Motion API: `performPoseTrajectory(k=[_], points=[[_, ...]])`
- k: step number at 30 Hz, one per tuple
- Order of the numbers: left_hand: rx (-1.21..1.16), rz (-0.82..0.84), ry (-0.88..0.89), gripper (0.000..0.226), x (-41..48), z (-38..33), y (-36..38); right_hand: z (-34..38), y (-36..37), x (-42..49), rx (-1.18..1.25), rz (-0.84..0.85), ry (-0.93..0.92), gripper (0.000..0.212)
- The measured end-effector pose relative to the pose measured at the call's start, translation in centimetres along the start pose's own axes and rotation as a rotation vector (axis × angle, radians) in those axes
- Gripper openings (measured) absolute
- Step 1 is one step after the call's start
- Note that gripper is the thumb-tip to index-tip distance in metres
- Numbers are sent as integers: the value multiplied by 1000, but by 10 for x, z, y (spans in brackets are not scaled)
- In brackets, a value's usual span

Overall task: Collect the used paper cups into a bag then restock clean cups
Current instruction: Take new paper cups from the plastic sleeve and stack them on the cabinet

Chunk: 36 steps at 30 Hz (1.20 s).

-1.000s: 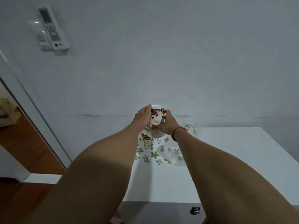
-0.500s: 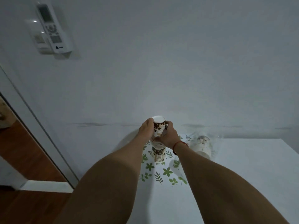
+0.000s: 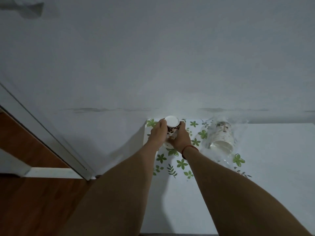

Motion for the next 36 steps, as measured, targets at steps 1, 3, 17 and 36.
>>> performPoseTrajectory(k=[1, 3, 17, 36], points=[[-4, -7, 20, 53, 0, -1, 1, -3, 1, 2, 19, -22, 0, 64], [2, -20, 33, 48, 1, -1, 1, -6, 5, 4, 65, -31, -11, 63], [453, -211, 222, 52, -21, -77, 2, -32, -84, -20, -702, -162, 30, 65], [73, 306, -167, 72, -82, -42, 239, -142, -224, -68, -492, -110, 125, 46]])
Point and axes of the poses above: each hand's wrist, its own x-axis towards the middle knuckle, its own y-axis out of the palm, z = x × y, the point moved 9 cm from there along x, towards the middle knuckle, and after that the axes turned 8 degrees about y, right-handed, at the moved point
